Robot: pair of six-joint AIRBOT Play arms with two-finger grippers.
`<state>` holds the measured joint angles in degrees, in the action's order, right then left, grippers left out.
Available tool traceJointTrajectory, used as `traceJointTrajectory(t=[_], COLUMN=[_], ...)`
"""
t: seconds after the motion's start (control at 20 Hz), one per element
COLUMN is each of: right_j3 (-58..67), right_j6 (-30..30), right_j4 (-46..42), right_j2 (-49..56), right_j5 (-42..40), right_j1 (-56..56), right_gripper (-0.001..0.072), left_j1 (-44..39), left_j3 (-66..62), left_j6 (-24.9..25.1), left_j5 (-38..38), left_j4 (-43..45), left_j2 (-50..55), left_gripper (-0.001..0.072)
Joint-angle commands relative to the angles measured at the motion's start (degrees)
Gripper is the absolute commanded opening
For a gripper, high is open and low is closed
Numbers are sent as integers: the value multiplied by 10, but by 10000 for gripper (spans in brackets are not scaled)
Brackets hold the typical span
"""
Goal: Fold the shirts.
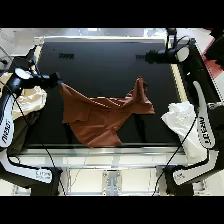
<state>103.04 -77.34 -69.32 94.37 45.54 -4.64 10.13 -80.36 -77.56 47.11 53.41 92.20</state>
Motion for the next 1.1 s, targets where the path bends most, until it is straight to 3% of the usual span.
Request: traceJointTrajectory(t=[0.0,0.1,0.2,0.4,0.6,0.7,0.9,1.0,1.05], right_j3=[71,100,138,116,0,-63,-113,-113,-113], right_j6=[-2,-2,-2,-2,17,29,29,28,28], right_j4=[1,-5,-49,-78,6,46,72,94,109], right_j2=[3,3,-3,-83,-220,-286,-357,-369,-372], right_j5=[2,78,204,393,401,398,393,386,385], right_j1=[0,2,15,104,199,216,214,214,214], right_gripper=[279,280,281,339,339,339,339,339,338], left_j1=[-2,3,21,78,101,99,88,75,65], left_j3=[-44,-45,-45,-44,-13,-9,-9,-9,-9], left_j6=[4,4,7,139,155,158,227,261,272], left_j5=[-16,21,50,148,166,165,159,157,152], left_j4=[-36,-49,-46,1,-11,-78,-221,-242,-240], left_j2=[2,-1,-17,-42,-8,33,122,150,160], left_gripper=[556,556,556,555,553,551,544,468,468])
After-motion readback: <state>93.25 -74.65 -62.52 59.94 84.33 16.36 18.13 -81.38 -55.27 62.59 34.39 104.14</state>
